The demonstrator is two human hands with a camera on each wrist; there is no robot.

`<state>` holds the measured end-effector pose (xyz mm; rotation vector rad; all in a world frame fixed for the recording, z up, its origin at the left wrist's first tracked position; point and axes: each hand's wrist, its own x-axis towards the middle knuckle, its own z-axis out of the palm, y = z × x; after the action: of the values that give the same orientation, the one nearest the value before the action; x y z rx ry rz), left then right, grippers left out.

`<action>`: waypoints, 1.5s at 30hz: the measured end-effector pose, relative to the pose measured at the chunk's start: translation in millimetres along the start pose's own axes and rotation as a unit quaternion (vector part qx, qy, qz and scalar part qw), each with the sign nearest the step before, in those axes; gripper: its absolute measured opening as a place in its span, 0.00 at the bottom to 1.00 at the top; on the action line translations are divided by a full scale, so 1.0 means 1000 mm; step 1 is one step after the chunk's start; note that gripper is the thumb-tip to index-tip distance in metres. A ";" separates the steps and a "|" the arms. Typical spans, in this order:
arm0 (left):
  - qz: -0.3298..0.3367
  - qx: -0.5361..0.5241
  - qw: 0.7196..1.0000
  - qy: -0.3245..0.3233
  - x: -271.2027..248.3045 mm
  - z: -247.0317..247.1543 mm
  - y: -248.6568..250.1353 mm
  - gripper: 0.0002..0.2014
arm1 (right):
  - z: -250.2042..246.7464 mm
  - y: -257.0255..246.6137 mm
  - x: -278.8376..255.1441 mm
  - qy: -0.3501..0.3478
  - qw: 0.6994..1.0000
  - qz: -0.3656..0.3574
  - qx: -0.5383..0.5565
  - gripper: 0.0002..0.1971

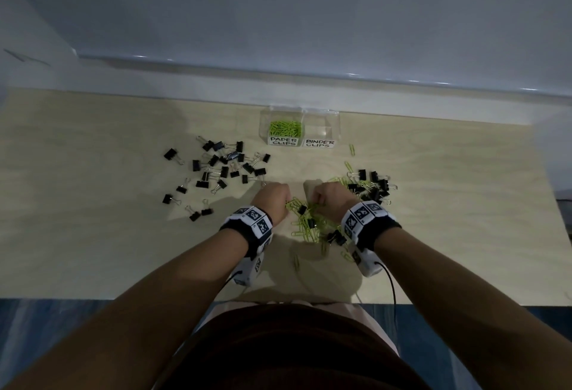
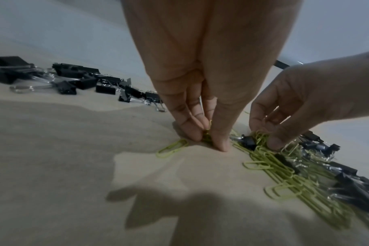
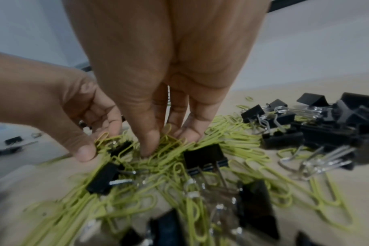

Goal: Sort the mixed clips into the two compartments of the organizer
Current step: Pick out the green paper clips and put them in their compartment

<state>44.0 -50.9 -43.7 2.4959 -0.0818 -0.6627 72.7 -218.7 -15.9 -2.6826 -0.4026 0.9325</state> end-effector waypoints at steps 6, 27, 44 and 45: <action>-0.014 0.047 0.998 -0.044 0.006 -0.010 0.008 0.14 | -0.013 0.010 0.012 0.035 0.988 0.052 0.140 0.06; 0.007 -0.010 0.988 0.153 0.088 -0.120 0.026 0.19 | -0.104 -0.033 0.090 0.213 0.968 0.026 0.129 0.13; 0.191 0.122 0.973 -0.053 0.012 -0.001 0.007 0.11 | 0.040 0.009 -0.031 0.046 0.995 -0.089 -0.021 0.16; 0.188 0.105 0.976 -0.041 0.010 -0.001 0.005 0.09 | 0.043 0.010 -0.031 0.054 0.995 -0.085 -0.017 0.15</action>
<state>53.9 -56.4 -44.8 2.5466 -0.6693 -0.6211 23.9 -231.6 -34.1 -2.6635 -0.6151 0.7342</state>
